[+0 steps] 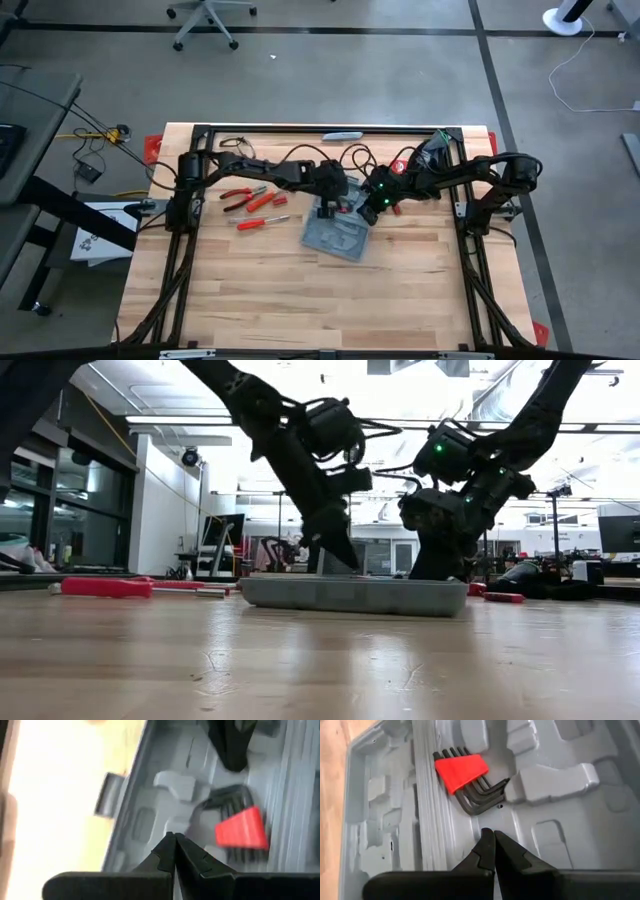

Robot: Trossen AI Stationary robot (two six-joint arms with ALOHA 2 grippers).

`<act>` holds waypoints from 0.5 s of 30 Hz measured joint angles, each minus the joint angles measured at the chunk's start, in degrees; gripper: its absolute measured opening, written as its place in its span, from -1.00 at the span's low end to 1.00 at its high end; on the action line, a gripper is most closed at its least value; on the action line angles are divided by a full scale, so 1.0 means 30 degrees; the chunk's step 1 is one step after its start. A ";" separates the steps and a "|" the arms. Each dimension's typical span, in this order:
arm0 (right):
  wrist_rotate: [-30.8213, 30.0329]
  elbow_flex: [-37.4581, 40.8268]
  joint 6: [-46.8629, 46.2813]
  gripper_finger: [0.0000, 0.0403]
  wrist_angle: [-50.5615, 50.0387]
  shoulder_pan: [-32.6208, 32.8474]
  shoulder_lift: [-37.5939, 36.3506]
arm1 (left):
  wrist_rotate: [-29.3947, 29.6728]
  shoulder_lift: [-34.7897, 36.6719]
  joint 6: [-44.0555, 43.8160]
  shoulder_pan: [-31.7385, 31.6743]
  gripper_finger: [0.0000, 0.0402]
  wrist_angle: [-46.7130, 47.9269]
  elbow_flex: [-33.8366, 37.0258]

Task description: Prefit tool cases

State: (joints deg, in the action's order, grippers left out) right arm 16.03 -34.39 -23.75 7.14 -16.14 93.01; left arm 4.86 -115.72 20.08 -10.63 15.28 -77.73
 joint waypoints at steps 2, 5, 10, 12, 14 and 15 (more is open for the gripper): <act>0.0007 0.0007 0.0000 -1.00 0.0320 0.0007 0.0000 | -0.0810 0.0168 0.0016 -0.0152 -1.00 0.1125 -0.0006; 0.0000 0.0015 0.0007 -1.00 0.1251 0.0174 -0.0116 | -0.2475 -0.0059 -0.0134 -0.0337 -1.00 0.2313 0.0061; -0.0941 -0.0915 0.0719 -1.00 -0.0536 0.0865 -0.0233 | -0.3040 -0.0752 -0.0659 -0.0077 -1.00 0.1686 0.0029; -0.1412 -0.1428 0.1262 -1.00 -0.2073 0.1195 -0.0227 | -0.3091 -0.1046 -0.0663 0.0071 -1.00 0.1172 -0.0029; -0.1728 -0.1822 0.1545 -1.00 -0.3144 0.1414 -0.0182 | -0.3102 -0.1211 -0.0672 0.0173 -1.00 0.0905 -0.0029; -0.1867 -0.1934 0.1579 -1.00 -0.3539 0.1503 -0.0182 | -0.3129 -0.1257 -0.0774 0.0196 -1.00 0.0718 -0.0029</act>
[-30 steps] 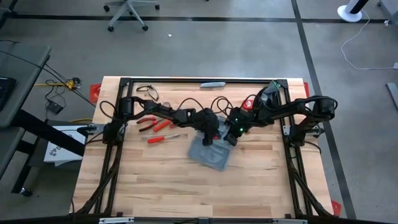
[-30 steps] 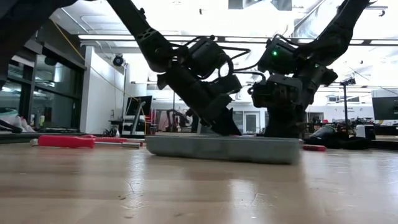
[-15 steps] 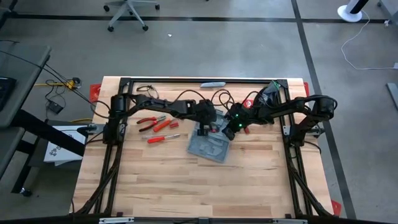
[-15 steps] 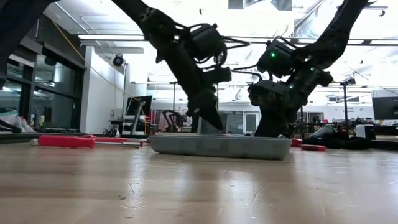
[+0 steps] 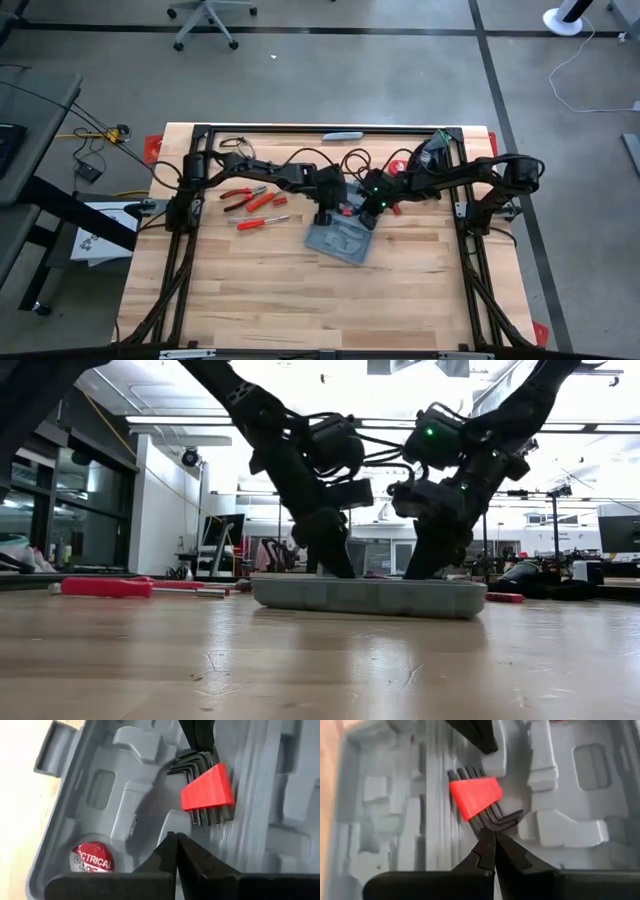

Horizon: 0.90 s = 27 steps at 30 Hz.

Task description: Prefit tool cases

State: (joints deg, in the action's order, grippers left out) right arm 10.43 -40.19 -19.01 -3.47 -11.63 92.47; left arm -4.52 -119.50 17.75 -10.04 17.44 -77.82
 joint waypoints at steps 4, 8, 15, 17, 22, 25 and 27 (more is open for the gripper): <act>-0.0135 0.0011 0.0009 -1.00 -0.1256 0.0056 0.0015 | -0.0143 -0.0068 -0.0392 0.0104 -1.00 -0.0635 0.0030; 0.0131 -0.0033 0.0228 -1.00 -0.2108 0.0077 -0.0015 | -0.0186 -0.0097 -0.0693 0.0175 -1.00 -0.0884 0.0051; 0.0418 0.0025 0.0249 -1.00 -0.1461 0.0260 0.0000 | -0.0782 -0.0133 -0.0909 0.0379 -1.00 -0.1633 0.0109; 0.0496 0.0033 0.0200 -1.00 -0.1350 0.0232 0.0006 | -0.1023 -0.0190 -0.1074 0.0556 -1.00 -0.2325 0.0124; 0.0336 0.0025 0.0138 -1.00 -0.1191 0.0218 0.0015 | -0.1341 -0.0228 -0.1239 0.1328 -1.00 -0.3840 0.0138; 0.0327 0.0025 -0.0005 -1.00 -0.1191 0.0216 0.0015 | -0.0927 -0.0228 -0.1244 0.1634 -1.00 -0.4380 0.0138; 0.0329 0.0025 -0.0005 -1.00 -0.1184 0.0216 0.0015 | -0.0346 -0.0228 -0.1317 0.1785 -1.00 -0.4803 0.0138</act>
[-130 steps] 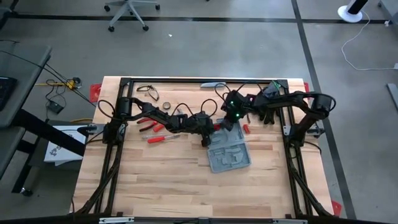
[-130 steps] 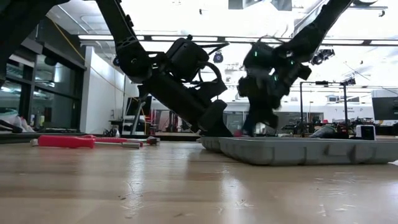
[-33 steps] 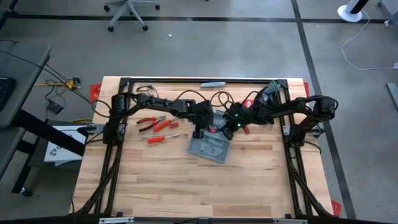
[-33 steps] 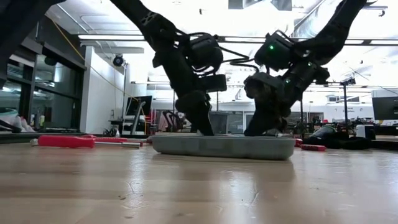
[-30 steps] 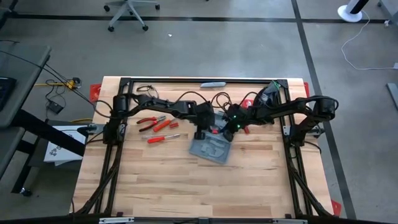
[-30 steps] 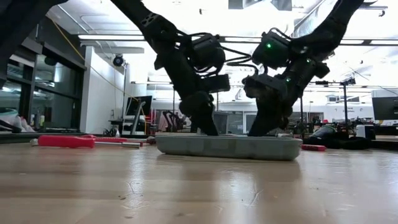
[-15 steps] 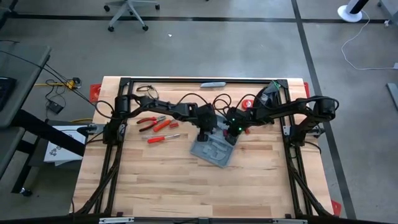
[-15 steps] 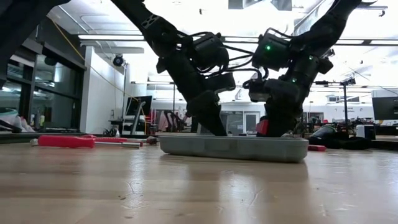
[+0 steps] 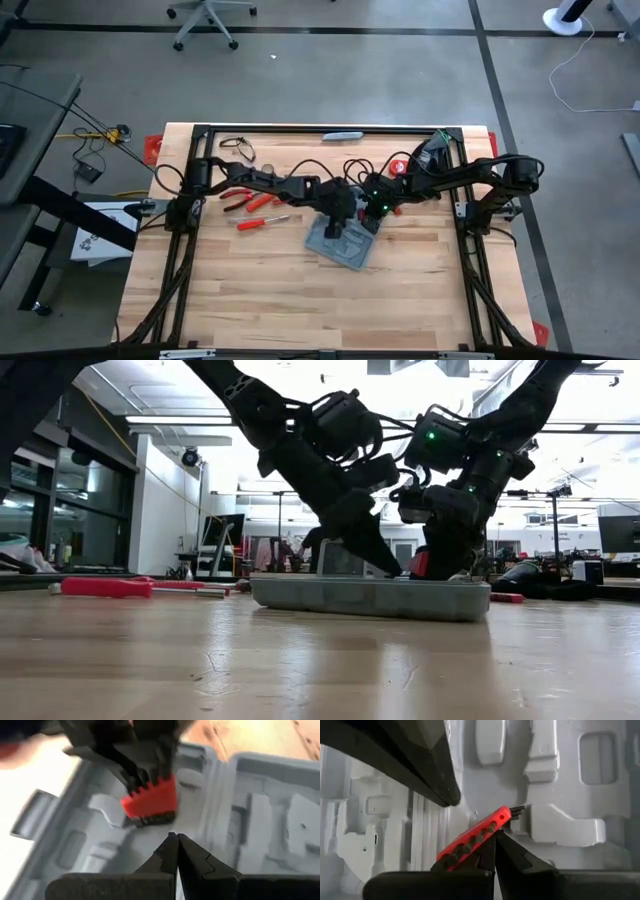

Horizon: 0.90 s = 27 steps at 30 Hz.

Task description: Prefit tool cases

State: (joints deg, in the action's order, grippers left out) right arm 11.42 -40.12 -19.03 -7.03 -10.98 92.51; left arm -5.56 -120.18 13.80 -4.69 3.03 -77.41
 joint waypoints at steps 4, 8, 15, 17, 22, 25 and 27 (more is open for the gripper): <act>-0.0010 0.0007 0.0000 -1.00 0.0410 0.0000 0.0007 | 0.0527 0.0007 -0.0140 0.0109 -1.00 -0.0829 0.0000; -0.0087 0.0007 -0.0146 -1.00 0.0981 0.0000 0.0015 | 0.0788 0.0044 -0.0490 0.0102 -1.00 -0.1467 -0.0017; -0.0152 -0.0070 -0.0507 -1.00 0.1582 -0.0029 0.0015 | 0.1253 0.0044 -0.0415 0.0102 -1.00 -0.1631 -0.0022; -0.0169 -0.0435 -0.0385 -1.00 0.1396 -0.0029 0.0022 | 0.1259 0.0073 -0.0413 0.0098 -1.00 -0.1637 -0.0022; -0.0287 -0.1576 0.0383 -1.00 0.0283 0.0000 0.0022 | 0.1319 0.0087 -0.0357 -0.0080 -1.00 -0.1588 -0.0036; -0.0753 -0.2070 0.0666 -1.00 -0.0422 -0.0015 0.0022 | 0.1535 0.0153 -0.0119 -0.0315 -1.00 -0.1502 -0.0036; -0.1029 -0.2285 0.0876 -1.00 -0.0662 -0.0021 0.0028 | 0.2002 0.0183 0.0129 -0.0447 -1.00 -0.1487 -0.0036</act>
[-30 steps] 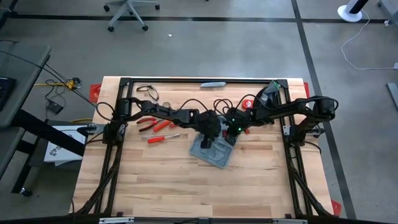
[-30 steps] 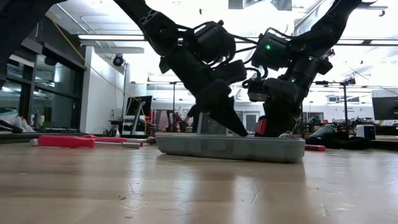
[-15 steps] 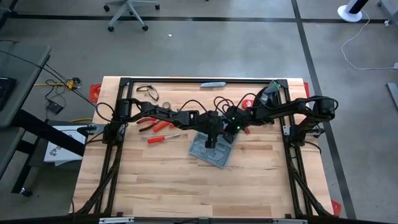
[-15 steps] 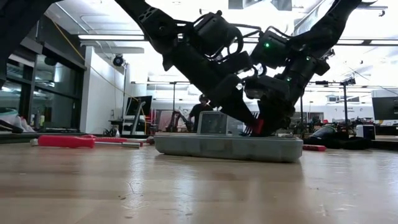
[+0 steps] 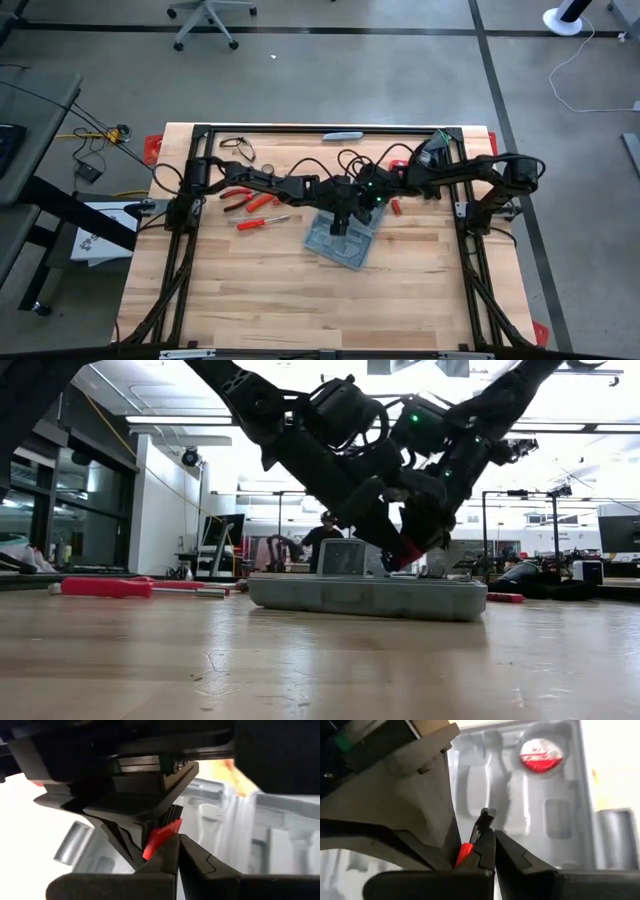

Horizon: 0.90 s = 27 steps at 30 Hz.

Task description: Prefit tool cases

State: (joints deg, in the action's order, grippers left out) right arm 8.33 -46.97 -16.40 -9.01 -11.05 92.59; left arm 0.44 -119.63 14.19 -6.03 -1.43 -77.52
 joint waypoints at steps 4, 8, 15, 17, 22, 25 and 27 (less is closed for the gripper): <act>-0.0237 -0.0342 0.0153 -1.00 0.0015 -0.0282 0.0001 | 0.0323 0.0280 0.0508 -0.0415 -1.00 0.0340 0.0000; -0.0243 -0.0936 0.0687 -1.00 0.0097 -0.0963 0.0001 | 0.0723 0.0793 0.0957 -0.0937 -1.00 0.0846 0.0000; -0.0221 -0.2180 0.1963 -1.00 0.0123 -0.2682 0.0001 | 0.0694 0.1197 0.1432 -0.2346 -1.00 0.1104 -0.0064; -0.0189 -0.2466 0.2084 -1.00 0.0037 -0.3114 0.0010 | 0.0334 0.1201 0.1373 -0.2777 -1.00 0.0964 -0.0085; 0.0221 -0.2757 0.2483 -1.00 0.0057 -0.3919 0.0015 | -0.0373 0.1160 0.1031 -0.3492 -1.00 0.0854 -0.0168; 0.0366 -0.2819 0.2417 -1.00 0.0215 -0.4438 0.0146 | -0.0414 0.1119 0.0768 -0.3853 -1.00 0.0669 -0.0168; 0.0451 -0.2837 0.2392 -1.00 0.0323 -0.4624 0.0335 | -0.0406 0.1092 0.0643 -0.4004 -1.00 0.0656 -0.0168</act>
State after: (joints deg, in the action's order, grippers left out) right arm 9.68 -55.48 -9.22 -8.05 -24.92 93.60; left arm -0.78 -116.36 16.12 -18.04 0.54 -78.02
